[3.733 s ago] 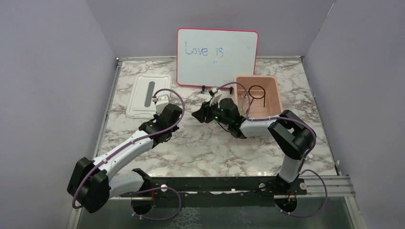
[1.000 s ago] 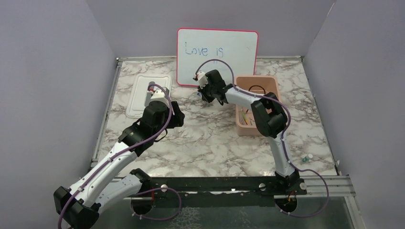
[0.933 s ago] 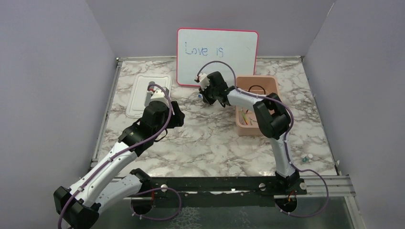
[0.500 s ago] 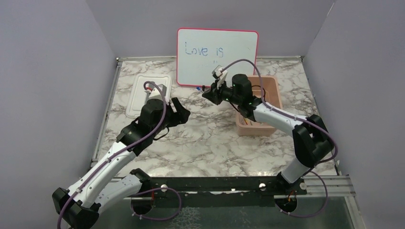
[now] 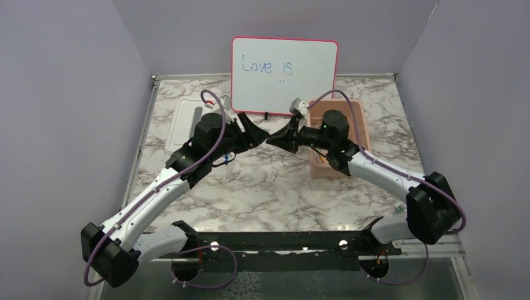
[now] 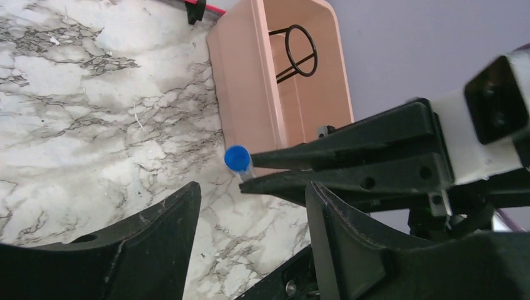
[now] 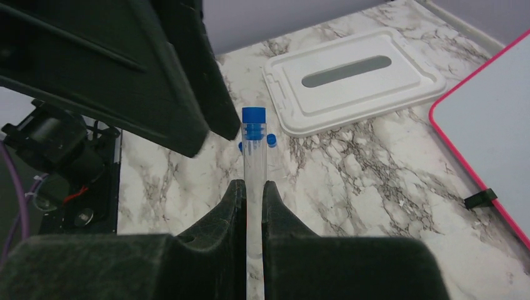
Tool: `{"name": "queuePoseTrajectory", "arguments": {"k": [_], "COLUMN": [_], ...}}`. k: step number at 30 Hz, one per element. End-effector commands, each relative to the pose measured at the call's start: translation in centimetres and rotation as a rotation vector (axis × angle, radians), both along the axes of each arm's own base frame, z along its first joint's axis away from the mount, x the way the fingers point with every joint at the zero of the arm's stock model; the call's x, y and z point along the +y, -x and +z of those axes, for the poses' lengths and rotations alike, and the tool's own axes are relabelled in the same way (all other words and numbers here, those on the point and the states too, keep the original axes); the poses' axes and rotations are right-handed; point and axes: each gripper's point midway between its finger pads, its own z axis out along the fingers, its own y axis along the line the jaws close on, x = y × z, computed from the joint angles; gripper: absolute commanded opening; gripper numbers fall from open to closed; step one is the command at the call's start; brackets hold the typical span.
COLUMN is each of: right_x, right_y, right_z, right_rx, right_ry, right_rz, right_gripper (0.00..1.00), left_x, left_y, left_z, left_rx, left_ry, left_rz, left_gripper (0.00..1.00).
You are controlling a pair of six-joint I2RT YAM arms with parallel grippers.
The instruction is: Organize the chemistry lab equipment
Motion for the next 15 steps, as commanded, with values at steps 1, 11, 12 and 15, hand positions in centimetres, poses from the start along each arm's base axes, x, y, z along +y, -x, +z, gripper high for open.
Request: {"name": "queuePoseTrajectory", "arguments": {"k": [1,11,12,15], "right_x": [0.1,-0.2,-0.2,-0.2], "right_y": [2.2,1.4,1.4,1.6], "right_z": [1.9,1.1,1.0,1.0], "right_rx": [-0.07,-0.116,-0.119,-0.123], "right_ry": [-0.03,0.028,0.031,0.035], "right_rz": [0.096,0.072,0.073,0.086], "right_gripper": [0.04,0.03,0.03,0.03], "left_x": [-1.4,-0.4,-0.3,-0.2], "left_y": [-0.3,-0.9,-1.0,-1.0], "left_z": [1.8,1.2,1.2,1.1], "left_rx": [0.012,0.023,0.019,0.02], "left_ry": [0.062,0.034,0.033,0.026], "left_rz": [-0.037,0.024,0.029,0.026], "left_gripper": [0.59,0.41,0.4,0.38]}}
